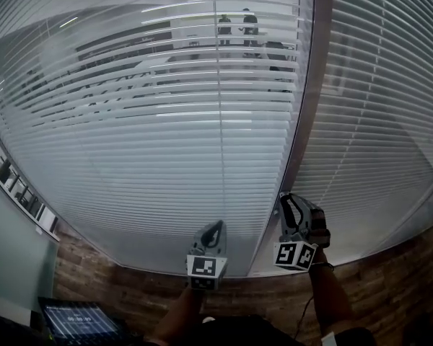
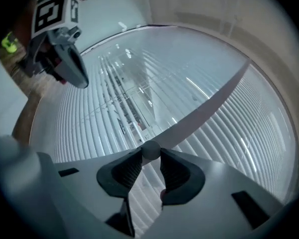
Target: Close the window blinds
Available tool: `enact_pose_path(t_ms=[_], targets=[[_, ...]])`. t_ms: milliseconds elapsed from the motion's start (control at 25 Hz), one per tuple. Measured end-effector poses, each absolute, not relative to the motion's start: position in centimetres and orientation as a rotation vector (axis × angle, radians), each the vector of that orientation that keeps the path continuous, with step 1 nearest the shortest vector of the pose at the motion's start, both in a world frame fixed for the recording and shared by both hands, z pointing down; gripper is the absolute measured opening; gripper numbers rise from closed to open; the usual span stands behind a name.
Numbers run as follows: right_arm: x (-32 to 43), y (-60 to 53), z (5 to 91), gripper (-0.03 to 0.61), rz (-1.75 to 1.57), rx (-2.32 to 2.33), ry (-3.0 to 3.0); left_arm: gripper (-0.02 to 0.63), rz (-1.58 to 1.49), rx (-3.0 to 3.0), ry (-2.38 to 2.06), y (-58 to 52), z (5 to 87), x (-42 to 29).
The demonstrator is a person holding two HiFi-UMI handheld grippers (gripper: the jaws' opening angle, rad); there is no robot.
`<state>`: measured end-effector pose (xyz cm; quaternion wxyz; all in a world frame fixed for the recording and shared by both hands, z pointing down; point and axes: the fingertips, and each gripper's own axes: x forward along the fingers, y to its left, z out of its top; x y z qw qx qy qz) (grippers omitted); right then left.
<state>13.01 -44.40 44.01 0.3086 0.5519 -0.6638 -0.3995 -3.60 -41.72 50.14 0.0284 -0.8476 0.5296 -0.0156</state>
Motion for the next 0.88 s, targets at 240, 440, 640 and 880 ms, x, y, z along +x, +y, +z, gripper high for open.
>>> enact_pose_path(t_ms=[240, 440, 640, 880], targets=[[13.1, -44.5, 44.4, 0.12, -1.273, 1.214, -1.488, -0.008, -0.051, -2.62, 1.614, -41.6, 50.2, -3.3], [12.9, -44.6, 44.6, 0.121, -1.284, 1.211, -1.462, -0.006, -0.032, -2.611, 1.608, -41.6, 50.3, -3.7], [13.2, -43.5, 44.2, 0.15, -1.059, 1.504, -1.77, -0.008, -0.03, -2.593, 1.629, -41.4, 50.2, -4.2], [15.0, -43.8, 44.1, 0.158, -0.314, 1.96, -2.326, -0.007, -0.091, -2.629, 1.653, -40.8, 50.4, -4.3]])
